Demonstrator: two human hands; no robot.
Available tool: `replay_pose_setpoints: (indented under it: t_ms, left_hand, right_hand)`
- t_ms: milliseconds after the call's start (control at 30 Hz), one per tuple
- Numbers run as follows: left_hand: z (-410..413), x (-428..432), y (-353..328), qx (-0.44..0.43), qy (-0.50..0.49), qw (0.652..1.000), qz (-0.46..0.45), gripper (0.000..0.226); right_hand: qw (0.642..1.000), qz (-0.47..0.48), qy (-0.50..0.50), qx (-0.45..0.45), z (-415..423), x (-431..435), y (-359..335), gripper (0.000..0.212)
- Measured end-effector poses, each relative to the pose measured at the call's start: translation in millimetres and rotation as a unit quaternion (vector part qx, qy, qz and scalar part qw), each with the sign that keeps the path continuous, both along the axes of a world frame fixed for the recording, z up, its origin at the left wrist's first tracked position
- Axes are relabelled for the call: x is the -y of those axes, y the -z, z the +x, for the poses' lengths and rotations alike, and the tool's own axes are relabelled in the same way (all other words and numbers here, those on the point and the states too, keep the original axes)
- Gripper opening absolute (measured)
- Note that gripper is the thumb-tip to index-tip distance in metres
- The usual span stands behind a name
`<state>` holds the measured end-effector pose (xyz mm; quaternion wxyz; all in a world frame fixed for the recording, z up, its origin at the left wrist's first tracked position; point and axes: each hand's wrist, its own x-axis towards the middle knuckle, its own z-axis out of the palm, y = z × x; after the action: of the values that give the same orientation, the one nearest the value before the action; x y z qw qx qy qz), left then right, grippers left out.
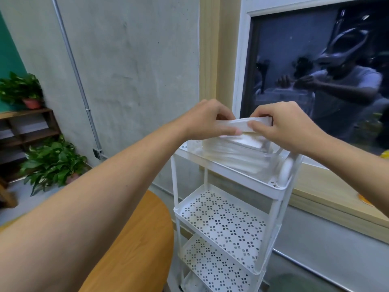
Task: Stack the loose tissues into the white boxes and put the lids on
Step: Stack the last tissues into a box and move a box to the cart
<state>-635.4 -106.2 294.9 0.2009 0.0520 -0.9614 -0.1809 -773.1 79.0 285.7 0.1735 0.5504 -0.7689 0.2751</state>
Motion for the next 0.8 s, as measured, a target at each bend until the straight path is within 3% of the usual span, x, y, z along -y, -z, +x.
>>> replay_pose_setpoints:
  t_ms: [167,267,467,600,800]
  left_hand:
    - [-0.5,0.6,-2.3,-0.115,-0.034,0.992,-0.029,0.012]
    - [8.7,-2.1,-15.4,-0.181,-0.043,0.982,-0.007,0.024]
    - [60.4,0.7,-39.9,-0.209,-0.006,0.976,0.063,0.019]
    - [125.1,2.9,-36.7,-0.220,0.003,0.969,0.111,0.036]
    - [246.0,-0.7,-9.5,-0.184,-0.074,0.975,0.103,0.003]
  right_hand:
    - [0.996,-0.083,-0.011,-0.029,5.6,-4.5,-10.7,0.016]
    - [0.991,-0.131,-0.028,-0.029,14.2,-7.7,-24.5,0.021]
    - [0.980,-0.174,-0.091,0.030,46.7,-9.9,-45.8,0.038]
    - [0.968,-0.153,-0.164,0.111,80.9,-2.5,-37.7,0.040]
    - [0.954,-0.106,-0.245,0.138,163.2,33.0,-5.2,0.019]
